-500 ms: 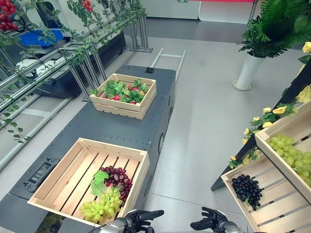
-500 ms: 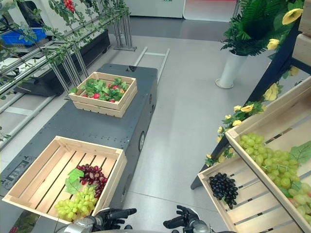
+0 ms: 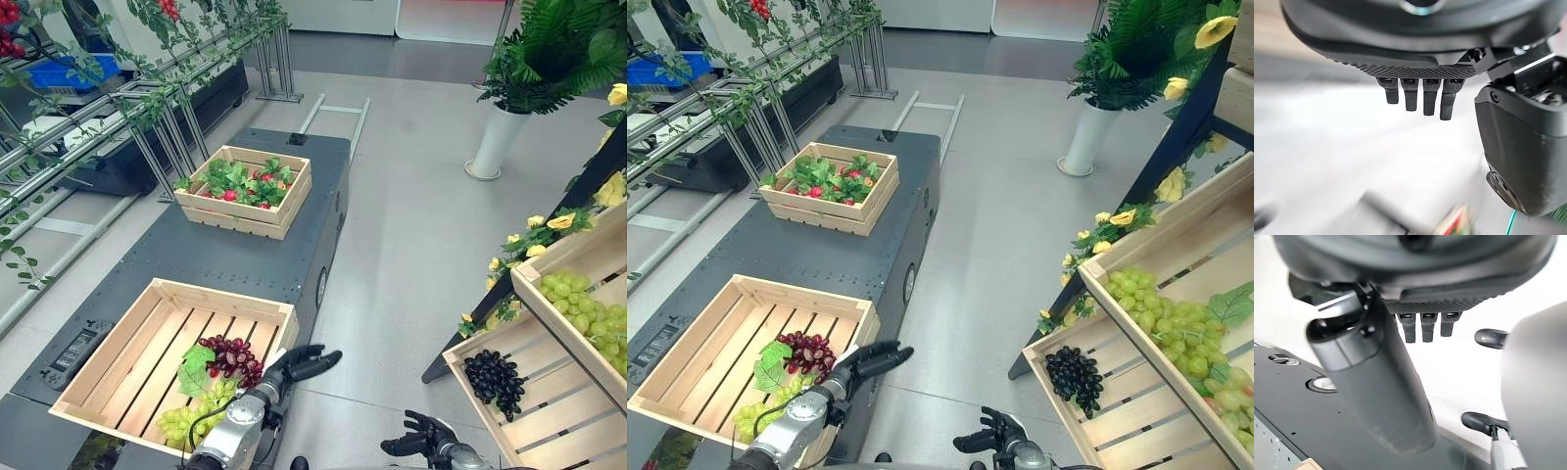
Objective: Pick up the fruits from the basket on one side to the basket on the other side
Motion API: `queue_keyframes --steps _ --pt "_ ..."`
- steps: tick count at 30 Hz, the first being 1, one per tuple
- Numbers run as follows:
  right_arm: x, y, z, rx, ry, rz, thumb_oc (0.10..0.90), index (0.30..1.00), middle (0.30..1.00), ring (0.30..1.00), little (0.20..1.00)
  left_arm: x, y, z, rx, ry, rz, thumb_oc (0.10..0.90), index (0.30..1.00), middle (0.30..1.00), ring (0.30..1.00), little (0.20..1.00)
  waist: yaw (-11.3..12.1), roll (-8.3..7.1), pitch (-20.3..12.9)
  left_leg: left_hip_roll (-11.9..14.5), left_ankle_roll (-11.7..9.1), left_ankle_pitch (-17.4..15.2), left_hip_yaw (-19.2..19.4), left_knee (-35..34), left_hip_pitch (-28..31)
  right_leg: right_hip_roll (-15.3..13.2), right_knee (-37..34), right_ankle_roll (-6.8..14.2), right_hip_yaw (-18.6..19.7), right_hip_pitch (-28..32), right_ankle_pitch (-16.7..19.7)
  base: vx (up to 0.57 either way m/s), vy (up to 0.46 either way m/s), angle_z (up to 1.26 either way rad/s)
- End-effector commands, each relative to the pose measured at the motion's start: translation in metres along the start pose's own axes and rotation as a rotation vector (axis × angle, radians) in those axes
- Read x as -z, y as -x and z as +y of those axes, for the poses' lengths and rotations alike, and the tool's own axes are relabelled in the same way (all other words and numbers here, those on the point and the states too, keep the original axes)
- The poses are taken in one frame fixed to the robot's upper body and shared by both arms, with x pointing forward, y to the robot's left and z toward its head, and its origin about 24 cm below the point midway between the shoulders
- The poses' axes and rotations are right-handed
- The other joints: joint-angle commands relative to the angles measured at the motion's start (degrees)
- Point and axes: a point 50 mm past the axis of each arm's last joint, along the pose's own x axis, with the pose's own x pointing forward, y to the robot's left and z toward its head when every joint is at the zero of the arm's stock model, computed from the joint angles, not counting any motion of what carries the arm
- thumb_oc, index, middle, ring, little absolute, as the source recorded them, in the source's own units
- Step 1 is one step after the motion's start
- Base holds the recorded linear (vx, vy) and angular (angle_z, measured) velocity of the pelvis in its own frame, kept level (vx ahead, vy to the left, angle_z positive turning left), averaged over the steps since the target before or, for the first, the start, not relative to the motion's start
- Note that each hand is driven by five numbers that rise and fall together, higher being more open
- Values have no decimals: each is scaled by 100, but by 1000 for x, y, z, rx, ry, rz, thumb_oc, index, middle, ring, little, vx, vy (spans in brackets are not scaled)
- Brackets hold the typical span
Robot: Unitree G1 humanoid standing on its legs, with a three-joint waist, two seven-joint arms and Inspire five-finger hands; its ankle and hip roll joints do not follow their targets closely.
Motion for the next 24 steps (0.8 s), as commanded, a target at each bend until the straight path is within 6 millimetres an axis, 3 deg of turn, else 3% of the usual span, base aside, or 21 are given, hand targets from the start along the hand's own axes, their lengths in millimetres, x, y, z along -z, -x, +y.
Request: queue_keyframes --steps 1,5,10,17,20,24 --pt "-31 0 -8 9 -19 -149 800 900 900 900 900 -81 -5 42 -279 -123 -377 800 900 900 900 900 176 0 2 -356 18 -464 -40 52 98 235 37 -112 -113 -2 18 9 -21 3" --pt "-33 2 -7 -29 52 -167 800 900 900 900 900 -96 9 67 -465 -263 -456 800 900 900 900 900 276 -23 26 -362 -24 -409 -141 52 -10 255 37 -145 -182 -49 6 -9 20 7" --pt "-26 5 -22 59 -63 -177 800 900 900 900 900 -118 22 94 -665 -465 -529 800 900 900 900 900 213 -37 123 -152 -132 -295 439 52 -107 135 37 -146 -663 -58 57 -5 136 52" --pt "-9 8 -30 100 -102 -168 800 900 900 900 900 -94 38 126 -836 -597 -414 800 900 900 900 900 327 -11 205 -324 10 -380 390 52 -53 -68 339 -61 -890 -51 -58 70 169 36" --pt "-11 12 -31 90 -102 -197 800 900 900 900 900 -89 46 138 -867 -679 -376 800 900 900 900 900 339 8 276 -395 108 -389 412 52 -37 -131 940 12 -945 -238 -167 55 177 16" --pt "-22 14 -27 51 -89 -251 800 900 900 900 900 -89 56 154 -871 -770 -343 800 900 900 900 900 267 64 529 -493 302 -380 404 52 6 -348 3119 403 -732 -1417 319 -5 126 16"
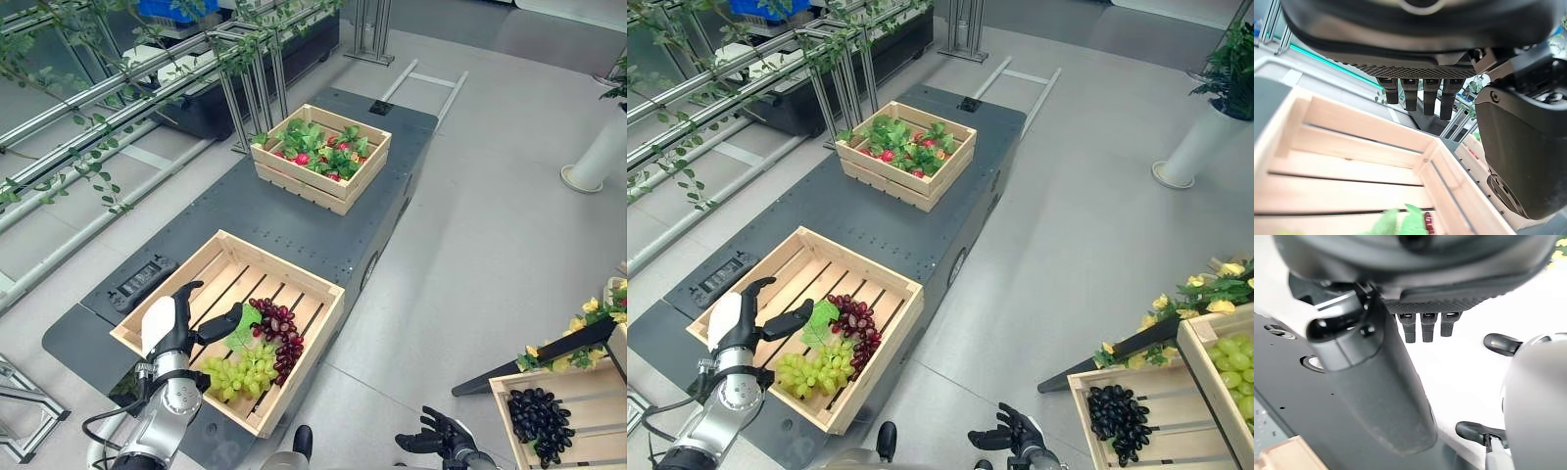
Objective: Pick up the fruits from the basket on one side to the basket on the other side
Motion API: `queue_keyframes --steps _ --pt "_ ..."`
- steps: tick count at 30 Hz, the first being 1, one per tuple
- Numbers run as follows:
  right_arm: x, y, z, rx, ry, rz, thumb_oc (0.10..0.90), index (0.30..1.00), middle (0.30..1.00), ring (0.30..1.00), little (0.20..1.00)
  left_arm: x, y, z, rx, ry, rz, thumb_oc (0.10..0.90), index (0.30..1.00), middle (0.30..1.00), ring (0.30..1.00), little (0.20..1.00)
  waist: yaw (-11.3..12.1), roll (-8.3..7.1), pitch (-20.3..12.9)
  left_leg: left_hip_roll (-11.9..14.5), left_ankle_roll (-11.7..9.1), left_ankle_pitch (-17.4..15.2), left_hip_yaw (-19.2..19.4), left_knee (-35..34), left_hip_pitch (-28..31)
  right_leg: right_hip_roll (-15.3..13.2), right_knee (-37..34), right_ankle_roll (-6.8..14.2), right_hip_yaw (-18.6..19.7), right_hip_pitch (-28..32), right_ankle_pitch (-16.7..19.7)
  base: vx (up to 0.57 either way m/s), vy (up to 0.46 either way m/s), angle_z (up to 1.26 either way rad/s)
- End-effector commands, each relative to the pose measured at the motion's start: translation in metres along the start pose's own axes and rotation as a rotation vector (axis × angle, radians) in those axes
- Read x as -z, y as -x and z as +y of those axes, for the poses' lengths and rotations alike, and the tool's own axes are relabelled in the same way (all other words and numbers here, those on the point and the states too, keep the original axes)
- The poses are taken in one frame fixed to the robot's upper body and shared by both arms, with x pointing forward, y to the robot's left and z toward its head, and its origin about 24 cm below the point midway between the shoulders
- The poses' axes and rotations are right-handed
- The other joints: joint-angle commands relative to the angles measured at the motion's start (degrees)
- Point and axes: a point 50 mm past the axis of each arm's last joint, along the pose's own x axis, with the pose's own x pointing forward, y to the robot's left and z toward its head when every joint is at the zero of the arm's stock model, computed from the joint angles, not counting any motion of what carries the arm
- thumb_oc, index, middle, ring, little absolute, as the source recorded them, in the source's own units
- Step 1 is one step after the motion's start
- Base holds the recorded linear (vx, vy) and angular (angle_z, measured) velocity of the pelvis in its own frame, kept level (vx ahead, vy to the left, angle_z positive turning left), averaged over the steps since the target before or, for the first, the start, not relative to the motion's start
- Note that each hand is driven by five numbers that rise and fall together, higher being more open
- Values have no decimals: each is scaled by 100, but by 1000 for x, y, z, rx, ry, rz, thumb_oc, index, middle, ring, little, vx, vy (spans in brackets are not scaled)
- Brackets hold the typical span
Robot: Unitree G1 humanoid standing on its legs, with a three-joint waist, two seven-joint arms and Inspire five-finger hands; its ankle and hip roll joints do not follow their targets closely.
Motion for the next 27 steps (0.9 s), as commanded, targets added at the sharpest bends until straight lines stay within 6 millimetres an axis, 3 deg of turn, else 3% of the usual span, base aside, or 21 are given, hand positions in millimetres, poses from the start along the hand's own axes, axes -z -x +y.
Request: queue_keyframes --steps 1,2,6,7,9,13,21,27 --pt "-27 1 3 -34 -16 -157 800 900 900 900 900 -22 -33 60 -191 -107 -165 800 900 900 900 900 0 58 -10 -351 117 -454 238 51 258 108 2266 172 502 -1630 862 6 16 27" --pt "-27 1 3 -36 -18 -156 800 900 900 900 900 -21 -34 61 -183 -127 -161 800 900 900 900 900 -9 48 19 -363 107 -452 212 60 260 97 2206 176 589 -1696 935 37 -97 21" --pt "-22 0 -1 -40 -3 -162 800 900 900 900 900 -31 -46 71 -157 -190 -200 800 900 900 900 900 -149 39 57 -366 40 -624 -58 193 168 -82 288 65 1274 -1554 1239 32 -160 40" --pt "-23 0 -2 -35 1 -160 800 900 900 900 900 -34 -48 74 -146 -214 -217 800 900 900 900 900 -195 73 66 -346 50 -657 -106 211 157 -52 270 66 1423 -1563 1295 24 -191 65" --pt "-24 0 -5 -22 6 -144 800 900 900 900 900 -33 -48 80 -133 -245 -227 800 900 900 900 900 -196 121 37 -239 8 -647 -88 236 167 -42 -13 84 1334 -1369 999 53 -205 63" --pt "-31 3 -16 -3 29 -142 800 900 900 900 900 -27 -42 79 -92 -379 -244 800 900 900 900 900 -227 141 49 25 -172 -493 -148 439 -64 177 -94 -75 1170 -1087 551 32 -163 58" --pt "-45 7 -43 52 77 -179 800 900 900 900 900 -39 -50 95 -22 -532 -298 800 900 900 900 900 -337 264 328 50 -279 -356 -212 361 -323 211 -20 -167 1124 -1317 431 -73 23 -3" --pt "-53 9 -53 65 85 -209 800 900 900 900 900 -65 -52 113 44 -653 -422 800 900 900 900 900 -362 348 503 -25 -290 -347 -212 292 -432 217 25 -146 1125 -1476 407 -56 51 0"
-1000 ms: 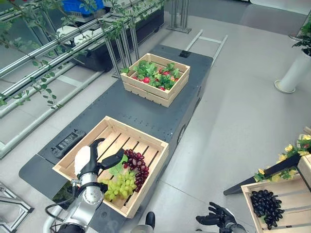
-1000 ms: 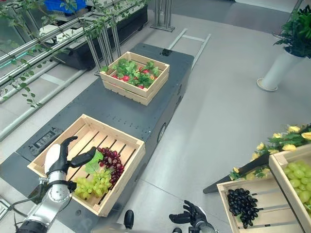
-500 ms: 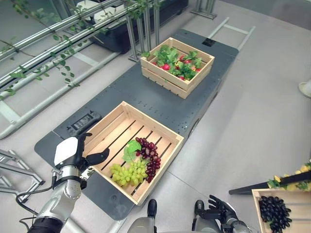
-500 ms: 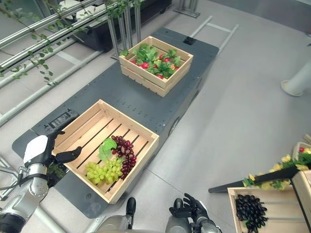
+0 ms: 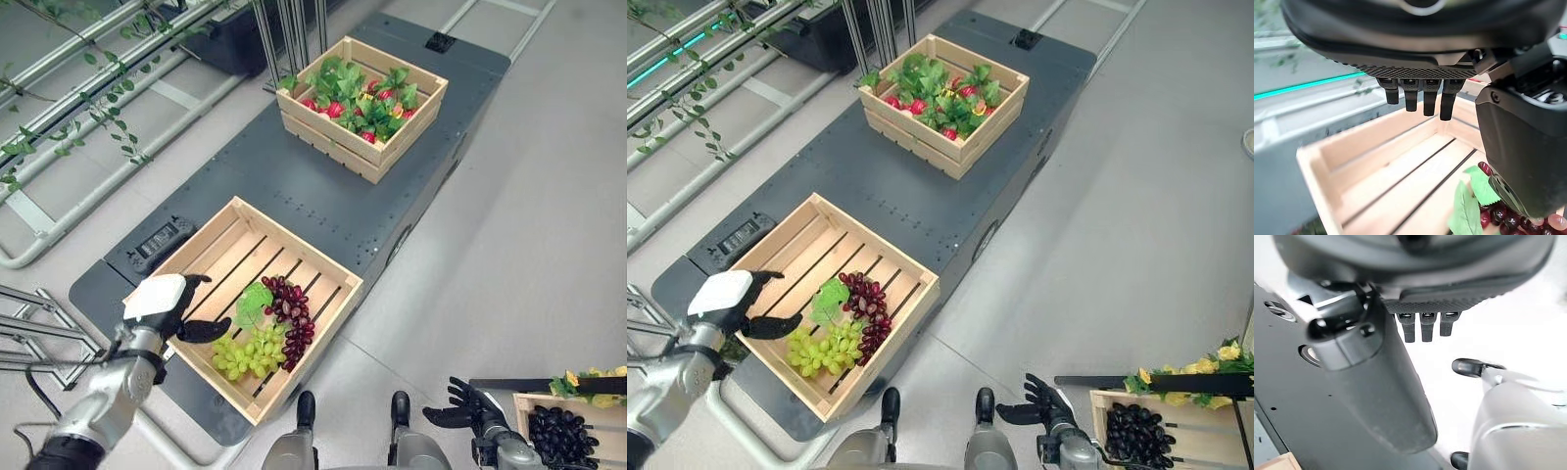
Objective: Pick up the fruits from the basket on one side to the basket on the other side
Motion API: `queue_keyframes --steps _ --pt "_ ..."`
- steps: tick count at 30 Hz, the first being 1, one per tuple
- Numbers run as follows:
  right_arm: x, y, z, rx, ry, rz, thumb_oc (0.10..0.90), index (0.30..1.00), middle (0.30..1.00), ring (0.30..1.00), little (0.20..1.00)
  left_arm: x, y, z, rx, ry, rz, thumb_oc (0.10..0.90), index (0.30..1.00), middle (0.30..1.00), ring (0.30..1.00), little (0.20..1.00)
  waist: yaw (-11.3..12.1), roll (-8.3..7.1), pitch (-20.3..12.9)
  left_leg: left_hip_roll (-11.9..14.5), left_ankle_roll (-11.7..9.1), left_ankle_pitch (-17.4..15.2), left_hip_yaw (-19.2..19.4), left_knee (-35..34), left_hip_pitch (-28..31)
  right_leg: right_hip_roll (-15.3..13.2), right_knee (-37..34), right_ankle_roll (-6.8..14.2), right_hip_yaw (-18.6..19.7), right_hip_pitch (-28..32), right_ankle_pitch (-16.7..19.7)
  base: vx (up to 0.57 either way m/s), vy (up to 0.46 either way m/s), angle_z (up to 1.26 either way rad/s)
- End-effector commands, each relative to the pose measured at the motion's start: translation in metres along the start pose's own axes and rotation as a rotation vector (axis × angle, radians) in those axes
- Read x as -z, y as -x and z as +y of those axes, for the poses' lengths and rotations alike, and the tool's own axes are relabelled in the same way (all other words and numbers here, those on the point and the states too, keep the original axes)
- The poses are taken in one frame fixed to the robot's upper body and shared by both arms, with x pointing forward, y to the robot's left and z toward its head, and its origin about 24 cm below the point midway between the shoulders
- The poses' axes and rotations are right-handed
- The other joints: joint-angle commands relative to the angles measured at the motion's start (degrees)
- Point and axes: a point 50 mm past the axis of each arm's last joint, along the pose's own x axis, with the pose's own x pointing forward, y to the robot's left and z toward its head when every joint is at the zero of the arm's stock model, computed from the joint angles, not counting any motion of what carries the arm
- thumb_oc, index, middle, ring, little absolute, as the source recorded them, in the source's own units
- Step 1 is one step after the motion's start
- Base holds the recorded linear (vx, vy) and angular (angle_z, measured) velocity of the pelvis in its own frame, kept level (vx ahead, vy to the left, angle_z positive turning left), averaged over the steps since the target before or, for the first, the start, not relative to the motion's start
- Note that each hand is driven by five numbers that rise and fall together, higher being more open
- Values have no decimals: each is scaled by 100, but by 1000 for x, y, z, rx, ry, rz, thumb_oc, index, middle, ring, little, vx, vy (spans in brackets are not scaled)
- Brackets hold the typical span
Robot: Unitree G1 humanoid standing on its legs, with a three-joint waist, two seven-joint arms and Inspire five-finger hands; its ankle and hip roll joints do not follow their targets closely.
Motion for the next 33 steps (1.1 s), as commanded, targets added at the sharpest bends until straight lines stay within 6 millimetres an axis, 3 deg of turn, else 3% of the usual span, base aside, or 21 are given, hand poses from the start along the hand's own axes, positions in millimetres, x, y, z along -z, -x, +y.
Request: queue_keyframes --steps 1,7,20,26,33 --pt "-23 -1 -9 -13 26 -104 800 900 900 900 900 1 -16 59 -156 -108 -51 800 900 900 900 900 -60 24 28 -348 78 -367 23 248 -5 -162 1083 63 -90 -561 -354 -68 18 1" --pt "-35 -6 -9 -10 14 -140 800 900 900 900 900 -18 -26 86 -104 -269 -169 800 900 900 900 900 -61 23 157 -397 86 -383 94 262 -123 -152 1032 104 -123 -635 -317 -56 9 8" --pt "-38 -8 -8 1 -14 -156 800 900 900 900 900 -45 -27 108 51 -344 -282 800 900 900 900 900 29 -46 300 -409 113 -440 112 407 -231 -107 900 134 -175 -528 -287 -2 -2 0" --pt "-47 -13 -2 -8 -36 -179 800 900 900 900 900 -53 -33 106 121 -404 -287 800 900 900 900 900 85 -86 390 -413 126 -442 81 488 -321 -61 935 114 -231 -551 -307 -20 -39 5" --pt "-58 -17 4 -12 -32 -204 800 900 900 900 900 -56 -40 93 242 -355 -246 800 900 900 900 900 146 -120 550 -384 115 -397 65 519 -423 11 994 71 -322 -605 -351 -35 -35 1"
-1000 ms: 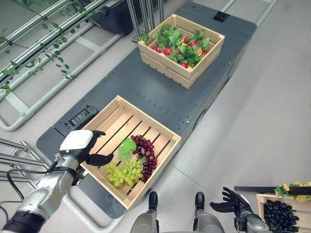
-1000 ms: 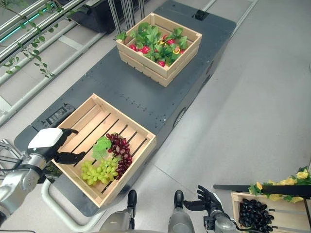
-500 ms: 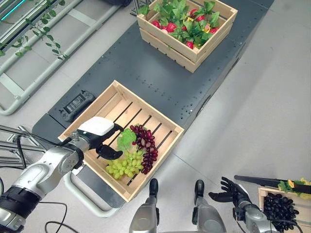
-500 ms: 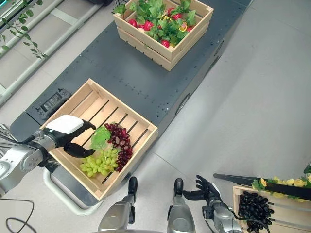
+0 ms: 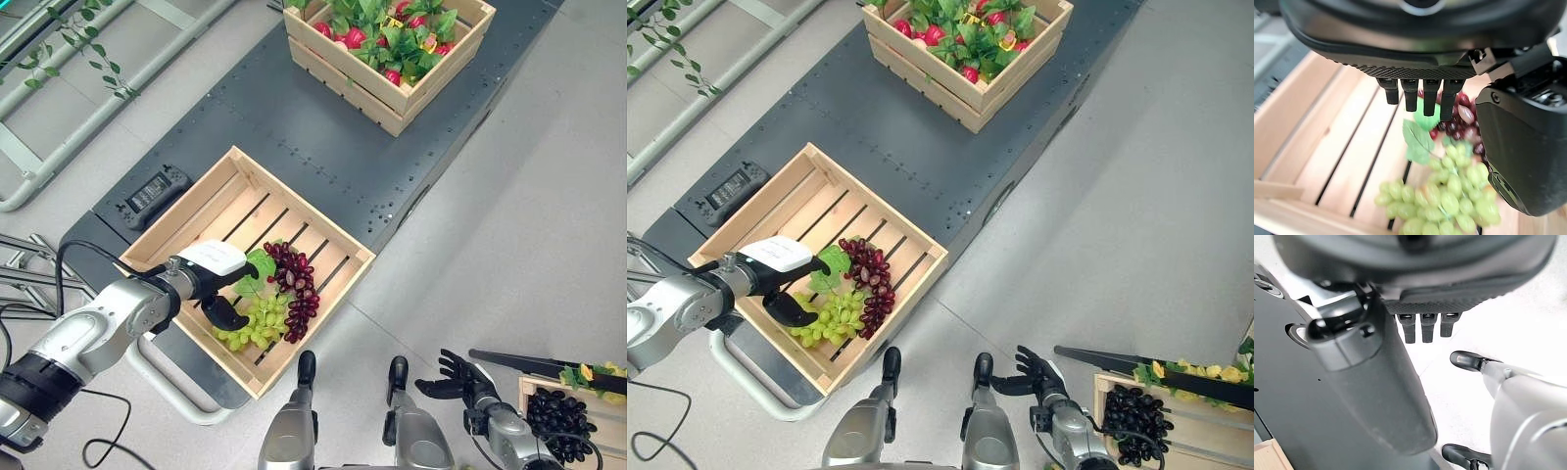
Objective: Pick up the fruits from the basket on one side to the basket on the other side
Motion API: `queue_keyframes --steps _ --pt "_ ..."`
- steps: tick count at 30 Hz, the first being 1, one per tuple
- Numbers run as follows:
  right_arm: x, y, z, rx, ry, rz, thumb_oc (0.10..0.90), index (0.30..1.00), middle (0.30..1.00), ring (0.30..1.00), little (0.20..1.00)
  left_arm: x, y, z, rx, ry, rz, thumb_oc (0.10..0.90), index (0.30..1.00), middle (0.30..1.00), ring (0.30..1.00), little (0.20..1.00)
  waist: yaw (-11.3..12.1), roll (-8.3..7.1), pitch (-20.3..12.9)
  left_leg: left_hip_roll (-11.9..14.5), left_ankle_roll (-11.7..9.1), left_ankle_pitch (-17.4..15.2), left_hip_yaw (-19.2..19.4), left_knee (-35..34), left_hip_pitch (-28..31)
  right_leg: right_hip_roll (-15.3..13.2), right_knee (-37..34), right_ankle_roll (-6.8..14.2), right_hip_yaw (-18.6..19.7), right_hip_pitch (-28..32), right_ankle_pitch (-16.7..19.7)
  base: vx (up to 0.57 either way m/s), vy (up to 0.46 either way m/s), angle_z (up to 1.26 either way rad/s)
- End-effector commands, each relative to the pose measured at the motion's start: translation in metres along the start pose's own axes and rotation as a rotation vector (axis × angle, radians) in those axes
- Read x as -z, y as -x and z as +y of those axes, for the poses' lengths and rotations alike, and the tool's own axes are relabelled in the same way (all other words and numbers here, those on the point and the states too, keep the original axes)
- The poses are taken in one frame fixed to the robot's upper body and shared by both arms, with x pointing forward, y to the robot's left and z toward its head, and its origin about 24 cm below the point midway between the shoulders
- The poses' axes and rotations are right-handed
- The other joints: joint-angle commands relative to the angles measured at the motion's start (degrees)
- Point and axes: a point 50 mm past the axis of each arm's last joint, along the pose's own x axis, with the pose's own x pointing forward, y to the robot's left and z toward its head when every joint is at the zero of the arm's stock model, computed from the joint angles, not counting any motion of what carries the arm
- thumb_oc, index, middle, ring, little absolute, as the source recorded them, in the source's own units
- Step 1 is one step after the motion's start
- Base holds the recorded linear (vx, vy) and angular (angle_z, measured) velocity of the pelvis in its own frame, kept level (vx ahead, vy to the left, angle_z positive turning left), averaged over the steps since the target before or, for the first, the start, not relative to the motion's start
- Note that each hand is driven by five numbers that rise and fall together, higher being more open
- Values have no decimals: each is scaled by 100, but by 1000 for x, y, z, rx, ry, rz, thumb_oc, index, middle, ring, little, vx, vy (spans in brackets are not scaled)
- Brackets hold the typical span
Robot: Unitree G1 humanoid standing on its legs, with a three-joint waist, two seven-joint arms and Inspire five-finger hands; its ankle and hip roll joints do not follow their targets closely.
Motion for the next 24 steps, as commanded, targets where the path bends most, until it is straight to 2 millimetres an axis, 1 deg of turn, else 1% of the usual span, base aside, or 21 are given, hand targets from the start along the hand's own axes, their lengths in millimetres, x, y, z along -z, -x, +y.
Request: queue_keyframes --steps 1,9,14,18,19,20,22,23,24 --pt "-8 1 -7 32 -34 -68 800 900 900 900 900 23 7 32 -90 35 108 800 900 900 900 900 78 3 -208 -379 164 -446 154 514 -143 15 991 65 -57 -445 -355 -41 -36 0" --pt "-15 -2 -6 47 -65 -93 800 900 900 900 900 9 1 22 -27 63 63 800 900 900 900 900 207 -42 -95 -400 146 -438 26 571 -222 65 1008 12 -200 -413 -400 -20 -34 4" --pt "-17 -3 -3 46 -64 -100 800 900 900 900 900 10 -4 12 5 89 119 800 900 900 900 900 233 -57 -66 -398 138 -414 3 547 -211 97 961 0 -228 -356 -404 2 -6 2" --pt "-19 -4 -3 47 -65 -104 800 900 900 900 900 14 -9 -1 42 117 179 800 900 900 900 900 253 -60 -36 -412 137 -404 -38 532 -204 106 942 -10 -244 -331 -408 0 0 0" --pt "-20 -4 -2 51 -69 -106 800 900 900 900 900 14 -11 -9 58 125 195 800 900 900 900 900 272 -59 -28 -427 136 -401 -61 514 -190 111 923 -16 -257 -309 -406 0 0 0" --pt "-20 -4 -3 53 -70 -106 800 900 900 900 900 13 -12 -11 59 124 197 800 900 900 900 900 271 -58 -26 -429 138 -401 -66 511 -187 112 921 -16 -260 -304 -407 0 0 0" --pt "-21 -5 -2 58 -73 -110 800 900 900 900 900 12 -16 -21 65 135 223 800 900 900 900 900 270 -66 -16 -438 144 -398 -68 490 -170 116 911 -23 -277 -281 -416 0 0 0" --pt "-21 -5 -2 59 -73 -111 800 900 900 900 900 12 -17 -21 66 135 224 800 900 900 900 900 271 -66 -15 -438 144 -397 -67 487 -166 116 906 -23 -278 -276 -415 0 0 0" --pt "-21 -6 -1 56 -76 -113 800 900 900 900 900 11 -20 -28 77 126 252 800 900 900 900 900 263 -79 -23 -432 146 -404 -64 483 -147 118 906 -23 -275 -266 -420 0 0 0"
